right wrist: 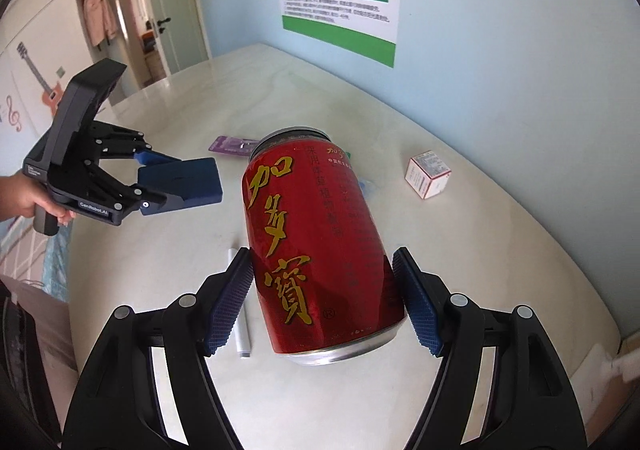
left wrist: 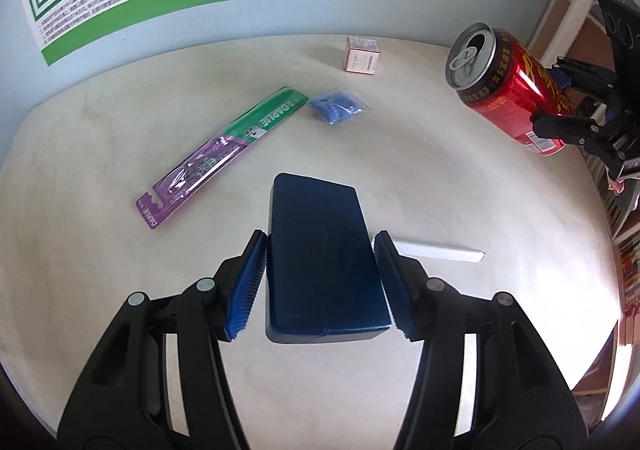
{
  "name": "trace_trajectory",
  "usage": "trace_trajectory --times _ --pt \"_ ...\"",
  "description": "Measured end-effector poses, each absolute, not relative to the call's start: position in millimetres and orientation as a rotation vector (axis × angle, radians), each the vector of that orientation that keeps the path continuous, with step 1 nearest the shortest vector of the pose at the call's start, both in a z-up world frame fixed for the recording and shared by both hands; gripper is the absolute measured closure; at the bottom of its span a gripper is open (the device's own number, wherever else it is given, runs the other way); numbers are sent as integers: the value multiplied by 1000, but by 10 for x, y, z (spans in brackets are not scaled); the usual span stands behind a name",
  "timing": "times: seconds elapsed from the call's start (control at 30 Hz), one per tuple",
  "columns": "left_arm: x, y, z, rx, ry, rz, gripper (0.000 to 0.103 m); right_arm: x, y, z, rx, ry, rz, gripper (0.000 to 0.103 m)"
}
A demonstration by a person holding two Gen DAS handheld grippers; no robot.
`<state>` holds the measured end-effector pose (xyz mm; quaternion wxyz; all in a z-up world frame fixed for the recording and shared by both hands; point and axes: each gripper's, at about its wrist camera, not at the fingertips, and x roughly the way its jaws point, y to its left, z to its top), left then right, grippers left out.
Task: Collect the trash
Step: 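Grasp the navy case with the left tool while the right tool grasps the red can, then carry the case and can to the green bin and open both tools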
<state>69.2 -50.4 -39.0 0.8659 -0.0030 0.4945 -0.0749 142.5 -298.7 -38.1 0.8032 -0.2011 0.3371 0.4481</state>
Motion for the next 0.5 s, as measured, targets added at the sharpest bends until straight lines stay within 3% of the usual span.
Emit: trace_trajectory --times 0.5 --pt "341 -1184 -378 302 1005 -674 50 6 -3657 -448 -124 755 483 31"
